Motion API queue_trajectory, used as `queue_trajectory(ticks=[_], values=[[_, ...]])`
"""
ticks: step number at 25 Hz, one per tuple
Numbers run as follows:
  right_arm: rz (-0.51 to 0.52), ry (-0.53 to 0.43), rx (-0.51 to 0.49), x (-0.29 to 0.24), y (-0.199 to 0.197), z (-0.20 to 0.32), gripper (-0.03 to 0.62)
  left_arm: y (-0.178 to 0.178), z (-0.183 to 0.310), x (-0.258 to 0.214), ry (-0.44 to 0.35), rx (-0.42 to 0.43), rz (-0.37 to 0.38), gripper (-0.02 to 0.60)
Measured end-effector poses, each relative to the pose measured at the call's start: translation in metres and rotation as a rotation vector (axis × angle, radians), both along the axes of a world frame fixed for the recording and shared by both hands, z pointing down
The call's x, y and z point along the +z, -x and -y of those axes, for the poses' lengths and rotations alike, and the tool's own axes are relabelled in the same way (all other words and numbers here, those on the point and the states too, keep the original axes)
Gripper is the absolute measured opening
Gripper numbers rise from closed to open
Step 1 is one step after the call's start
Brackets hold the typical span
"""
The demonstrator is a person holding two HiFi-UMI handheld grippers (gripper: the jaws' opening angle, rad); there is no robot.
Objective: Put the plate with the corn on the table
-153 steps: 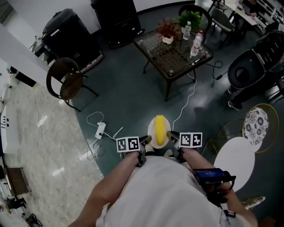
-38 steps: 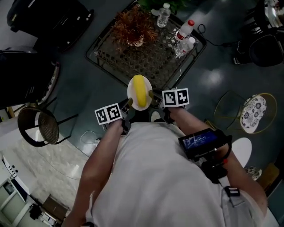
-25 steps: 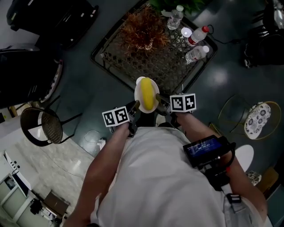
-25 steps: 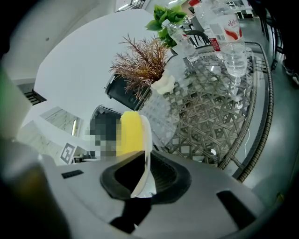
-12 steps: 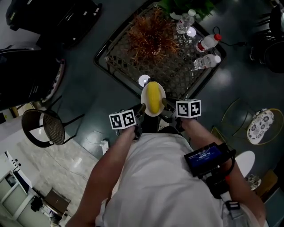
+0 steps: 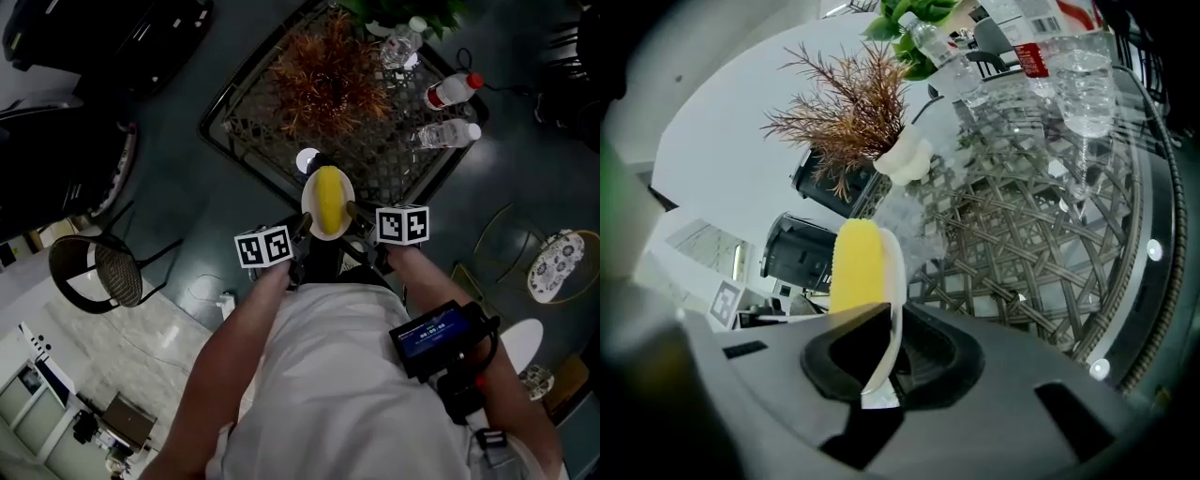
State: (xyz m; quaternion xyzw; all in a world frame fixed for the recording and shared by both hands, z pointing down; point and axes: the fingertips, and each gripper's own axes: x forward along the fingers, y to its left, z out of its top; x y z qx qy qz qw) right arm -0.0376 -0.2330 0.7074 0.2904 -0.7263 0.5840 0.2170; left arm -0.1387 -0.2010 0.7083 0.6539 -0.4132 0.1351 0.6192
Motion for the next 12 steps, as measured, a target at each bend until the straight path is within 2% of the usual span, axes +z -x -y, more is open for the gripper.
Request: queue_trajectory(ticks=[12], values=[[-0.027,-0.004,0.027,0.018,0.008,0.037,0.046,0.009,0.038,0.017,0.002,0.007,0.027,0.037]])
